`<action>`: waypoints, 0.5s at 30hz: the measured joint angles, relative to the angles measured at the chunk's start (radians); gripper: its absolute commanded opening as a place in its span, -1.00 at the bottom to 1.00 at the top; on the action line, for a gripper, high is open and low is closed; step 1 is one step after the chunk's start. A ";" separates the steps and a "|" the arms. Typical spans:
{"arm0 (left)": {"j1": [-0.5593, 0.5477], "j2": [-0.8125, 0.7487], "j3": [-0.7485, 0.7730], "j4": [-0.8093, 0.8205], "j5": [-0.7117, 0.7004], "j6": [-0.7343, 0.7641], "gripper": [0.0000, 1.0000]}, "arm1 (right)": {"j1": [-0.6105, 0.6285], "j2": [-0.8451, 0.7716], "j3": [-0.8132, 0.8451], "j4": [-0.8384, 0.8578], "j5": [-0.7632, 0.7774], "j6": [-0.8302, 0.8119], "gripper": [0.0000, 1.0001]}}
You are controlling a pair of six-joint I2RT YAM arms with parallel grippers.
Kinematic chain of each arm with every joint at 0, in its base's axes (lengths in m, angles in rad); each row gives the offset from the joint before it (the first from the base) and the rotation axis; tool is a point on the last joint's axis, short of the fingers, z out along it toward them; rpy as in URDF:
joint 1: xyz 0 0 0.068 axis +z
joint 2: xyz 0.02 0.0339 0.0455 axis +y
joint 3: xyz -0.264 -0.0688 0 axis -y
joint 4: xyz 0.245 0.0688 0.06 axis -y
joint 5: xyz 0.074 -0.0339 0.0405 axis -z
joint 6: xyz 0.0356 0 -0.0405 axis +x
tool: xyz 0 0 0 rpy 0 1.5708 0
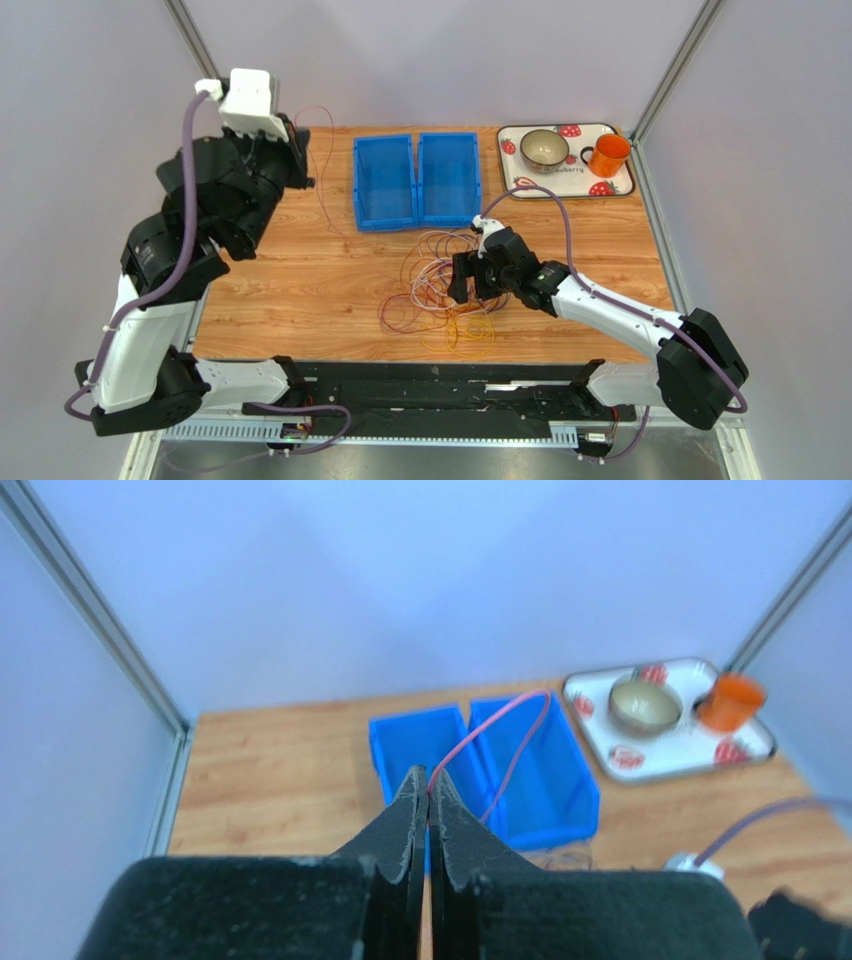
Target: Untangle the cables
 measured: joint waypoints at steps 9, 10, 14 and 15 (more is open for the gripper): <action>0.008 0.083 0.183 0.068 -0.036 0.117 -1.00 | 0.047 0.017 0.007 0.027 -0.039 0.000 0.75; 0.023 0.059 0.114 0.093 -0.037 0.106 -1.00 | 0.051 0.021 0.007 0.030 -0.040 0.000 0.75; 0.119 0.024 -0.135 0.085 0.030 0.035 -1.00 | 0.062 0.034 0.007 0.031 -0.054 0.000 0.75; 0.150 0.030 -0.185 0.086 0.063 0.013 -1.00 | 0.065 0.034 0.007 0.032 -0.059 -0.002 0.74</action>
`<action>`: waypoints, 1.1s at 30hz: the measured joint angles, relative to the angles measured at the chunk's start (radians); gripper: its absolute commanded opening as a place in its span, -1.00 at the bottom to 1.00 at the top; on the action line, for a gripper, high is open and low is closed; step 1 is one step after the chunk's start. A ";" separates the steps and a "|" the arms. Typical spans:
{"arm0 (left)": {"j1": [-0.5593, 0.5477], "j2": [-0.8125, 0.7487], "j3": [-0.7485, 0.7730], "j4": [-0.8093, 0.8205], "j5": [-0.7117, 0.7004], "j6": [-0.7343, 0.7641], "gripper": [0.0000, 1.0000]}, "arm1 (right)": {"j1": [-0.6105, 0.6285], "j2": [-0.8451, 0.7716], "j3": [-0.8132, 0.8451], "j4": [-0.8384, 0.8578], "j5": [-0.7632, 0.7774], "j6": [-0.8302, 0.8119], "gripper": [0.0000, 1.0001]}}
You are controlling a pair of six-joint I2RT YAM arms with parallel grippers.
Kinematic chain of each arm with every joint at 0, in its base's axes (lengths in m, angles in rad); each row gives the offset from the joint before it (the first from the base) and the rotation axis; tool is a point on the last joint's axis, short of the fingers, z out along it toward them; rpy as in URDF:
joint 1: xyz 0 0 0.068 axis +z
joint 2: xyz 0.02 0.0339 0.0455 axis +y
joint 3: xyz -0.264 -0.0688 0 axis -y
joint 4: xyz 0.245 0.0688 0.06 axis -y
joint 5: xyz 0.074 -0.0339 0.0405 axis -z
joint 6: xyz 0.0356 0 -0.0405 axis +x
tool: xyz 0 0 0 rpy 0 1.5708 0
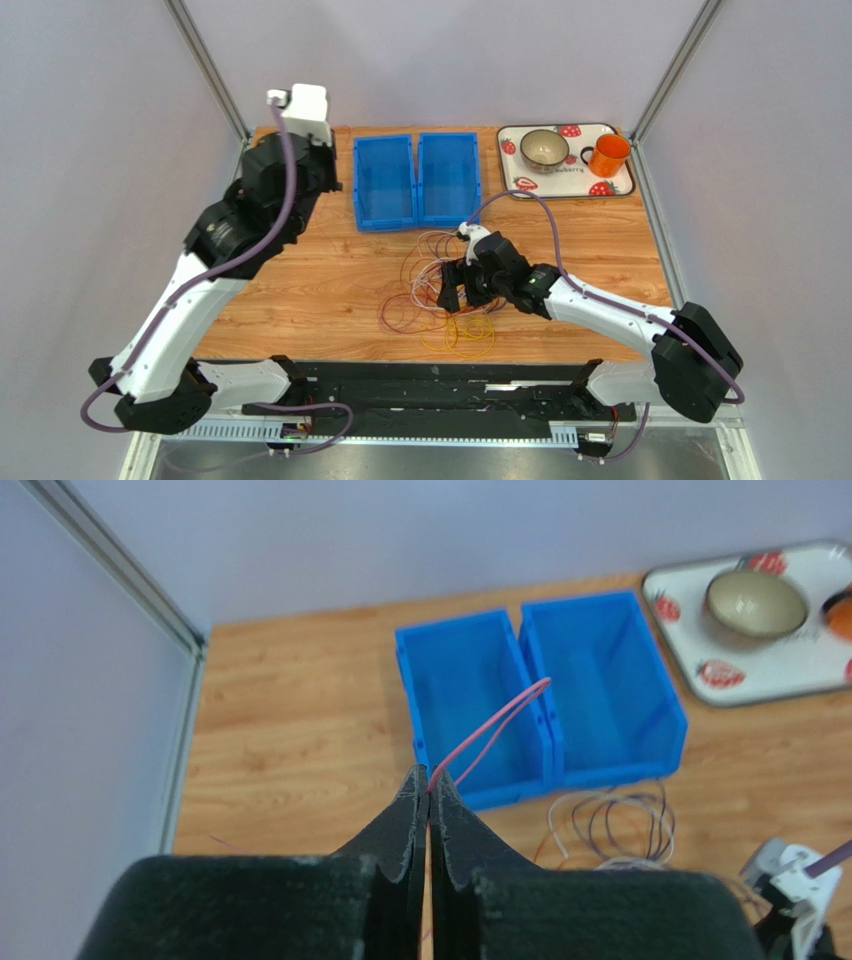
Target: Untangle the cables
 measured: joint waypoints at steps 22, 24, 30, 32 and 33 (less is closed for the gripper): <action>0.066 -0.084 -0.148 -0.046 0.174 -0.108 -1.00 | 0.208 0.014 0.042 0.170 -0.038 -0.083 0.75; 0.066 -0.113 -0.180 -0.044 0.174 -0.108 -1.00 | 0.235 0.017 0.035 0.187 -0.005 -0.086 0.76; 0.066 -0.165 -0.256 -0.031 0.183 -0.113 -1.00 | 0.288 0.012 -0.025 0.272 0.088 -0.099 0.77; 0.066 -0.184 -0.283 -0.026 0.188 -0.116 -1.00 | 0.293 -0.002 -0.063 0.299 0.116 -0.102 0.77; 0.066 -0.198 -0.302 -0.018 0.192 -0.118 -1.00 | 0.292 -0.008 -0.077 0.307 0.127 -0.104 0.77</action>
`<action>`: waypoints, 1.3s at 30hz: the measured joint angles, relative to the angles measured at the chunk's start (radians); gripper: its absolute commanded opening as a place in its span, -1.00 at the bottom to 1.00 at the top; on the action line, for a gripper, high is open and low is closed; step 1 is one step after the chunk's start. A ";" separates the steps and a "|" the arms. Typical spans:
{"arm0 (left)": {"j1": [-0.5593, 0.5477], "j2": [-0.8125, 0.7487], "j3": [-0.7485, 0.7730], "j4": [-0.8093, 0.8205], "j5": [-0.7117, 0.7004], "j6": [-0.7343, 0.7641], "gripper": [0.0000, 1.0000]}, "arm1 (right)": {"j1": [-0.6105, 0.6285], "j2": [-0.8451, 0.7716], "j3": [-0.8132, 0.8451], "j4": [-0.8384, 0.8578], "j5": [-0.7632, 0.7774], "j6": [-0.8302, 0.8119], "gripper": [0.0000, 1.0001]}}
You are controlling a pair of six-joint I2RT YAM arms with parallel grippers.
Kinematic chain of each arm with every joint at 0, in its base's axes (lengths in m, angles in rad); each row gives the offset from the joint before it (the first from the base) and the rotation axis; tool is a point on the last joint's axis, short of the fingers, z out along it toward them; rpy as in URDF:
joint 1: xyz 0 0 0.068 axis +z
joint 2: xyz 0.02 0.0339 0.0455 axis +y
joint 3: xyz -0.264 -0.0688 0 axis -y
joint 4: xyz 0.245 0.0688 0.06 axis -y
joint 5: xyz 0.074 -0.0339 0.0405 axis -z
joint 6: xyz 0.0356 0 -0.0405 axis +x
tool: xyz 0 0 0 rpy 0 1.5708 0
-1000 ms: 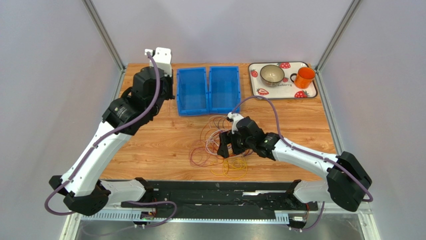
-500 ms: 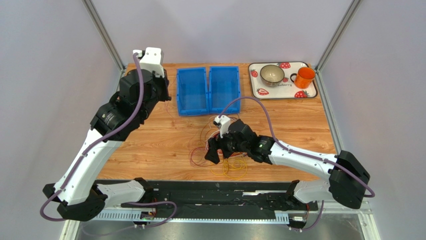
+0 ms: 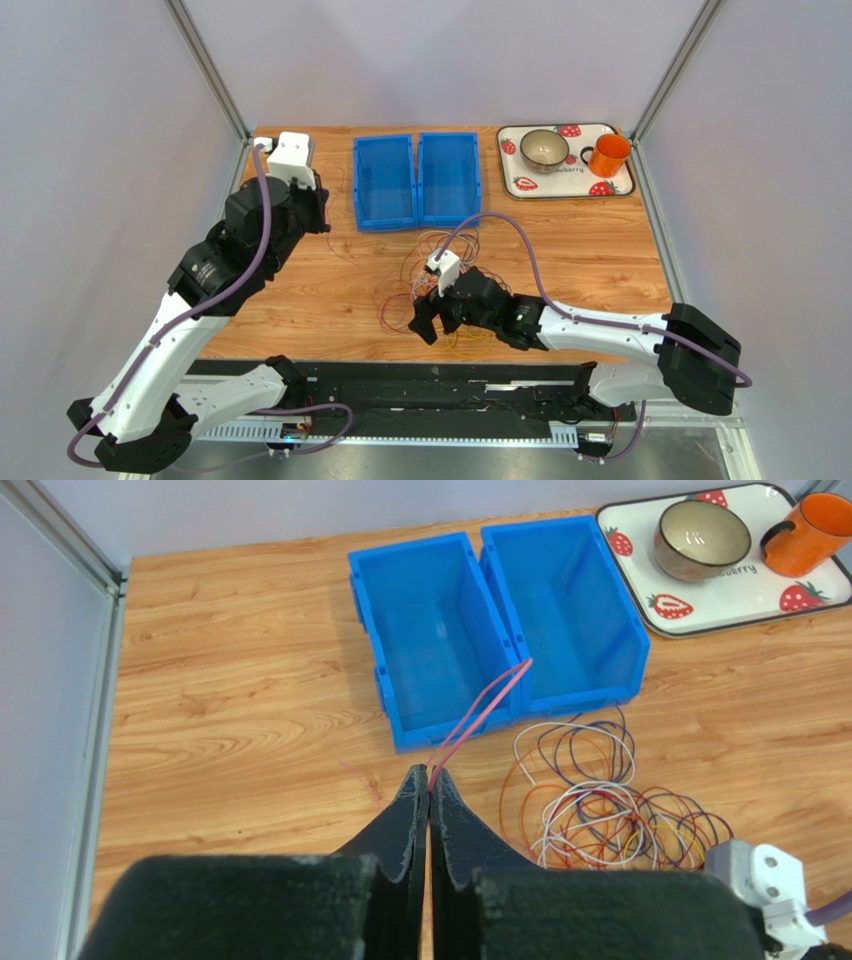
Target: Untangle the cables
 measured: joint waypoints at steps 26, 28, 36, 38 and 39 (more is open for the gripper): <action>0.068 -0.095 -0.195 0.110 0.053 0.019 -1.00 | 0.000 0.083 -0.087 0.229 0.083 -0.201 0.76; 0.074 -0.093 -0.204 0.109 0.061 0.019 -1.00 | 0.000 0.098 -0.086 0.231 0.075 -0.201 0.76; 0.117 -0.093 -0.217 0.112 0.094 0.019 -1.00 | 0.000 0.121 -0.072 0.253 0.056 -0.202 0.75; 0.127 -0.093 -0.219 0.114 0.101 0.018 -1.00 | 0.000 0.122 -0.071 0.256 0.051 -0.201 0.75; 0.131 -0.093 -0.220 0.114 0.105 0.019 -1.00 | 0.000 0.122 -0.070 0.258 0.047 -0.201 0.76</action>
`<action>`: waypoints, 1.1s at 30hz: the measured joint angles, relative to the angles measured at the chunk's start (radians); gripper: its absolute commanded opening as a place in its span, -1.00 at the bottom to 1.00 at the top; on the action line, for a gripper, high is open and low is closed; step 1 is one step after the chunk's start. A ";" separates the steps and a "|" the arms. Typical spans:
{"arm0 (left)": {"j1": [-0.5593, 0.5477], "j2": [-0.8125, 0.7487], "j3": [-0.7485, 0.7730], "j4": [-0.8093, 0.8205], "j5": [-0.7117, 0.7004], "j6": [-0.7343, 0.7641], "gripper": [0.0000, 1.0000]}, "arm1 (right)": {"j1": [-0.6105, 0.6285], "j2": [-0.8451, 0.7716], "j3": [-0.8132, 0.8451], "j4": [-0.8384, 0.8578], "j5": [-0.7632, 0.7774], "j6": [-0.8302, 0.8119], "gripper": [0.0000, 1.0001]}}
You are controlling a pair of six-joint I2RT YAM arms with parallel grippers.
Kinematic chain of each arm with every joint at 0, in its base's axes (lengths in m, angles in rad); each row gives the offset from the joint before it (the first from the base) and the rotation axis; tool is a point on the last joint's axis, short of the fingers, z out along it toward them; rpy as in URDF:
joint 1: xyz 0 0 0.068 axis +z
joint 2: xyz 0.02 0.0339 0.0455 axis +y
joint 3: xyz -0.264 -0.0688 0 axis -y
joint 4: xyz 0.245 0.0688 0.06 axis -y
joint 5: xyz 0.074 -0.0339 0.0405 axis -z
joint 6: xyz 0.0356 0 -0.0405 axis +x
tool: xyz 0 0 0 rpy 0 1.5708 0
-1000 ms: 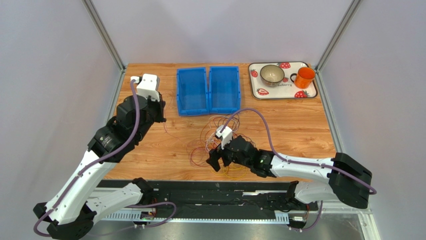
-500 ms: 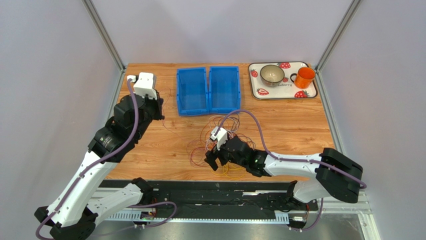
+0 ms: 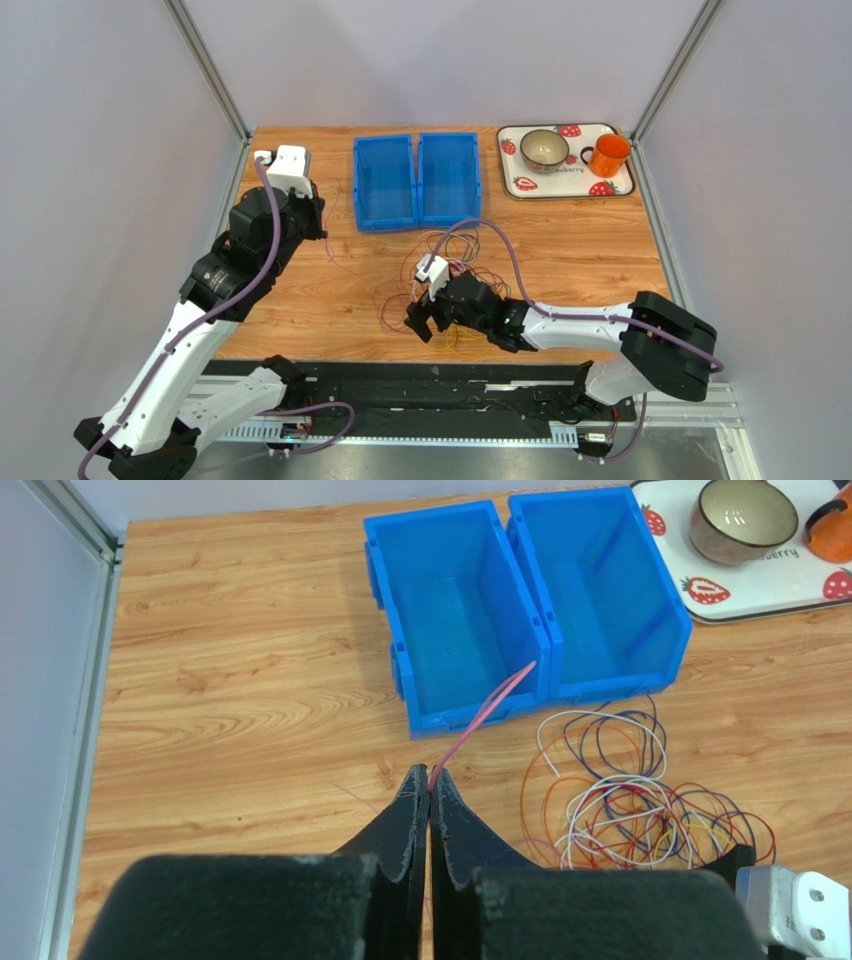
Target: Untangle the cables
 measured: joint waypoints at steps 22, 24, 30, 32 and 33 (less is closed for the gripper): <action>0.007 0.006 0.086 -0.042 0.105 -0.031 -1.00 | 0.000 -0.203 -0.008 0.002 -0.034 0.026 0.76; 0.007 0.016 0.125 -0.054 0.124 -0.038 -1.00 | 0.000 -0.229 -0.008 0.001 -0.036 0.031 0.76; 0.007 0.050 0.219 -0.073 0.167 -0.060 -1.00 | 0.000 -0.256 -0.007 0.002 -0.036 0.046 0.77; 0.007 0.054 0.231 -0.080 0.182 -0.067 -1.00 | 0.000 -0.254 -0.005 0.001 -0.033 0.048 0.76; 0.007 0.056 0.238 -0.088 0.192 -0.069 -1.00 | 0.000 -0.247 0.000 0.003 -0.029 0.049 0.76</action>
